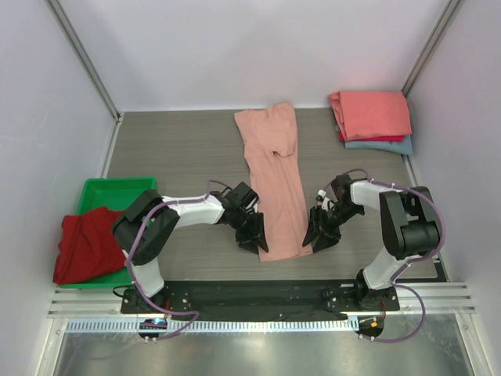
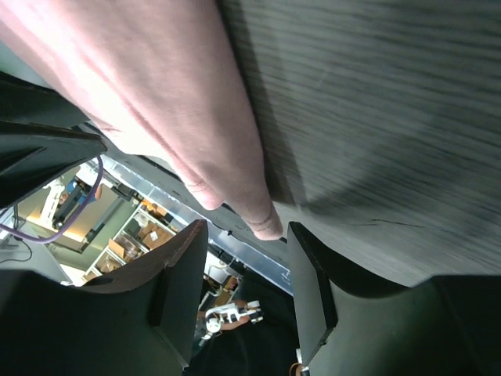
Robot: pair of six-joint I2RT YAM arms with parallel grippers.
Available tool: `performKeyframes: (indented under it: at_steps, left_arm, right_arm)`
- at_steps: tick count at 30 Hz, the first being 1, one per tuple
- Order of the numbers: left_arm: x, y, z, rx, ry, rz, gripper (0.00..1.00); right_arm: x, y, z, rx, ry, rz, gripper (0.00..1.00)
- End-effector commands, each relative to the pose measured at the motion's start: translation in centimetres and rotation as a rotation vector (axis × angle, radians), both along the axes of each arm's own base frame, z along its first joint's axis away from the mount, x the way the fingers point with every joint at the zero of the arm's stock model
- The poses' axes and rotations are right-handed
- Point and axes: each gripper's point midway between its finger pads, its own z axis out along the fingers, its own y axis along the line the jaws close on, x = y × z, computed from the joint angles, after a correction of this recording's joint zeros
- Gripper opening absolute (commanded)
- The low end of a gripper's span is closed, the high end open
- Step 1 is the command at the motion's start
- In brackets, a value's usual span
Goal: Fold and stack the t-shirts
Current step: Fold the tshirt
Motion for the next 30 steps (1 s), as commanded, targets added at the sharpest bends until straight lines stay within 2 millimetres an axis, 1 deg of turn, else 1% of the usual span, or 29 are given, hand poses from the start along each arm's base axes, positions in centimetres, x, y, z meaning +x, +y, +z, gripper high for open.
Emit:
performKeyframes:
  at_steps: [1,2,4,5,6,7,8,10,11,12,15,16,17,18,19,20,21,22,23,25,26,28,30]
  left_arm:
    - [0.0,-0.1,-0.3,0.019,0.003,0.008,0.38]
    - [-0.1,0.0,-0.4,0.021,0.005,0.008,0.34]
    - [-0.1,0.0,-0.4,0.023,0.004,0.013,0.31]
    - [-0.1,0.1,-0.4,0.025,0.004,0.014,0.24]
    - [0.0,0.1,-0.3,0.024,-0.001,0.016,0.18]
    - [0.1,0.2,-0.3,0.026,-0.005,0.018,0.12]
    - [0.1,0.4,-0.3,0.032,-0.005,0.025,0.06]
    - [0.6,0.7,-0.1,0.030,-0.010,0.039,0.02]
    - [1.0,1.1,-0.1,0.034,-0.008,0.055,0.01]
    - [1.3,1.2,0.0,0.034,-0.014,0.065,0.00]
    - [2.2,2.1,0.2,0.044,-0.023,0.086,0.00]
    - [2.7,2.3,0.6,0.042,-0.042,0.093,0.00]
    - [3.1,2.9,0.8,0.052,-0.052,0.095,0.00]
    - [3.4,3.1,1.2,0.052,-0.063,0.096,0.00]
    - [3.7,3.3,1.9,0.044,-0.090,0.093,0.00]
    - [4.0,3.5,2.4,0.046,-0.112,0.082,0.00]
    - [4.2,3.5,2.9,0.039,-0.130,0.072,0.00]
    - [4.4,3.4,3.4,0.027,-0.149,0.061,0.00]
    - [5.0,3.0,4.6,0.003,-0.184,0.054,0.00]
    - [5.5,2.6,5.7,-0.028,-0.233,0.017,0.00]
    - [5.9,2.2,6.7,-0.045,-0.263,0.006,0.00]
    - [6.3,2.0,7.5,-0.059,-0.303,-0.025,0.00]
    - [7.1,1.7,8.8,-0.075,-0.352,-0.041,0.00]
  right_arm:
    - [-0.2,0.1,-0.4,-0.017,0.012,-0.020,0.51]
    - [-0.2,0.0,-0.7,-0.022,0.010,-0.020,0.50]
    - [-0.1,0.1,-0.9,-0.022,0.008,-0.024,0.49]
    - [-0.1,0.2,-1.0,-0.021,0.010,-0.024,0.48]
    - [-0.1,0.1,-1.2,-0.025,0.015,-0.022,0.45]
    - [-0.1,0.1,-1.3,-0.028,0.014,-0.021,0.38]
    - [-0.1,0.0,-1.4,-0.032,0.011,-0.019,0.34]
    - [0.2,0.1,-1.7,-0.032,-0.001,-0.020,0.29]
    - [0.5,0.1,-1.9,-0.028,-0.014,-0.027,0.27]
    - [0.6,0.2,-2.0,-0.027,-0.015,-0.032,0.27]
    - [1.5,0.5,-2.0,-0.009,-0.055,-0.037,0.20]
    - [1.7,0.7,-1.7,0.005,-0.066,-0.037,0.13]
    - [1.7,0.8,-1.4,0.012,-0.069,-0.038,0.07]
    - [1.8,0.9,-1.0,0.022,-0.074,-0.038,0.02]
    - [1.7,1.0,-0.7,0.031,-0.080,-0.035,0.02]
    - [1.6,1.2,0.1,0.051,-0.086,-0.031,0.02]
    - [1.6,1.3,0.5,0.061,-0.089,-0.029,0.01]
    - [1.5,1.3,0.9,0.072,-0.095,-0.027,0.02]
    - [1.5,1.5,1.7,0.086,-0.105,-0.023,0.02]
    - [1.6,1.7,2.5,0.104,-0.117,-0.022,0.02]
    - [1.8,1.8,3.3,0.118,-0.127,-0.023,0.02]
    - [2.2,2.0,4.3,0.128,-0.147,-0.020,0.02]
    - [3.1,2.1,5.6,0.136,-0.187,-0.020,0.02]
